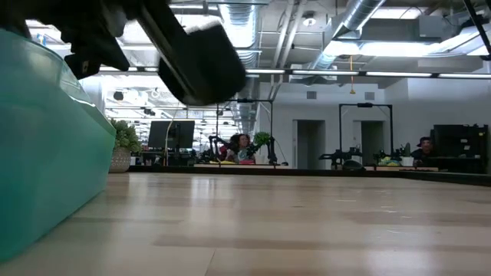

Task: Fold microfiber towels
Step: Put the folded gray towel into the blue bin

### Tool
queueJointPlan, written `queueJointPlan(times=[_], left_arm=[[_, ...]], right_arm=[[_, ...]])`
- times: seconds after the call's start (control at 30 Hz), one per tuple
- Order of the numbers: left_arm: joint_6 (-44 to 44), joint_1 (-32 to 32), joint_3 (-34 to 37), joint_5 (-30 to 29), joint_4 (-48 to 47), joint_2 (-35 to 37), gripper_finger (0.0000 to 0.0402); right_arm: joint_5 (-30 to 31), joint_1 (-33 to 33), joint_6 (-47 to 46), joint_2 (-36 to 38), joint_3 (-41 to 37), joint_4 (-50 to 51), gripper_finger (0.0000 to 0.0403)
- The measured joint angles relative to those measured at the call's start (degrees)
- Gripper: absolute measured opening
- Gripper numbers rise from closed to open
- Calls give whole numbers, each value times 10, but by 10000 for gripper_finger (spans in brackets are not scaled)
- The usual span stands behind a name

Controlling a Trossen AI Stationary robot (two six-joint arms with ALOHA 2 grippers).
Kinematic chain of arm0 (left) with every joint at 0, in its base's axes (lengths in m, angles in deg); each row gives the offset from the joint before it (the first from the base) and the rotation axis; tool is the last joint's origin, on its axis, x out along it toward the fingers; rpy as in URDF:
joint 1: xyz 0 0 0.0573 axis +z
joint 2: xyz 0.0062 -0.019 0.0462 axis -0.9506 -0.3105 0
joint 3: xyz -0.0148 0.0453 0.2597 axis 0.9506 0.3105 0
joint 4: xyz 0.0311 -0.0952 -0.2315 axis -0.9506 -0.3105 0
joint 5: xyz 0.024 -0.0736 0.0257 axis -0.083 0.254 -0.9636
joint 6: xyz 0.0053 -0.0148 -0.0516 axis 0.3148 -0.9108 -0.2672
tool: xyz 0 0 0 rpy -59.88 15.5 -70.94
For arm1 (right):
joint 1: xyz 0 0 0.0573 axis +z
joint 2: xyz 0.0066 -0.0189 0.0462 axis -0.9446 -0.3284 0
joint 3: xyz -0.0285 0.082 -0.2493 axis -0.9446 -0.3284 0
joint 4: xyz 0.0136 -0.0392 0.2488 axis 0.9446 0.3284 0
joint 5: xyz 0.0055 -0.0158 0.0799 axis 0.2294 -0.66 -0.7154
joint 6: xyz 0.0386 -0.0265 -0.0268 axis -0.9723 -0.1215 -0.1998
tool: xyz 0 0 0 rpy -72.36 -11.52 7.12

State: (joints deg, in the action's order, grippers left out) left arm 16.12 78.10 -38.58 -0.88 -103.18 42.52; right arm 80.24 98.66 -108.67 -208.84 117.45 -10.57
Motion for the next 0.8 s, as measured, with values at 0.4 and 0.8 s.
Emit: queueJointPlan(times=[0.4, 0.8], left_arm=[[0, 0, 0, -1, 1, 0, 12], [0, 0, 0, -1, 1, 0, 12]], right_arm=[[3, -2, 14, 7, -1, 107, 114], [-25, -20, 22, 21, -1, 181, 230]])
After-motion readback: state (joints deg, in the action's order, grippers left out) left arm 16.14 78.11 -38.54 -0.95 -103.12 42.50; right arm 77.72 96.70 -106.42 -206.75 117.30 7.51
